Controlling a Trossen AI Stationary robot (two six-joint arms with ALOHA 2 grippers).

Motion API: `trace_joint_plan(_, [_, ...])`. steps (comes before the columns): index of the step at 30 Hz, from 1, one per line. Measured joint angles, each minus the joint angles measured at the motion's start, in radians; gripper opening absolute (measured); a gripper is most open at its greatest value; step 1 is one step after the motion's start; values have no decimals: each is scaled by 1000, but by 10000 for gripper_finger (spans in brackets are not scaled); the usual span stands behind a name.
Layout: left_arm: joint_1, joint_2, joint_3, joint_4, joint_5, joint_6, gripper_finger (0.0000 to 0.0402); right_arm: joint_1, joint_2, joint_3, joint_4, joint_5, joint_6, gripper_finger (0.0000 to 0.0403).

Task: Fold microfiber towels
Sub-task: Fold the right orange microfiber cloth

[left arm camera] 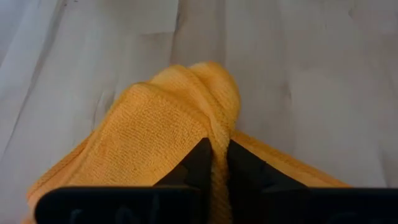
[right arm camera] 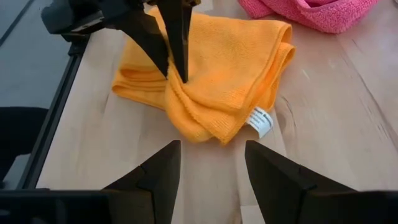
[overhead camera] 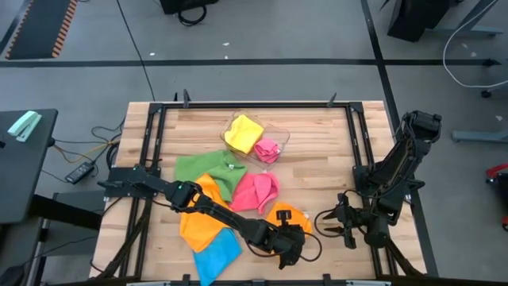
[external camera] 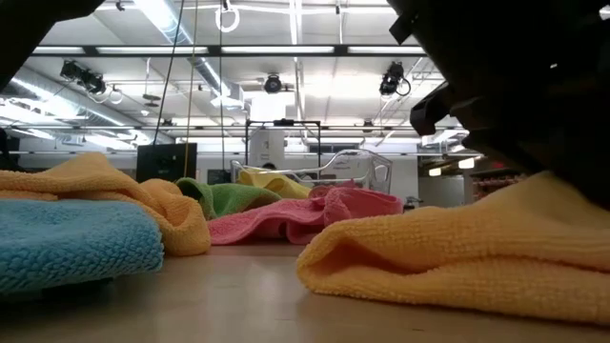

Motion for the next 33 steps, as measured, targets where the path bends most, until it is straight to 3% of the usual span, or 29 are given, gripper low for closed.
trace_joint_plan(5, [0,-2,0,2,26,-17,49,0,0,0,0,0,1,188])
trace_joint_plan(22, [0,-2,0,-3,27,-35,136,0,0,0,8,0,3,188])
trace_joint_plan(33, [0,-9,-2,-1,27,-27,98,0,0,0,8,0,3,188])
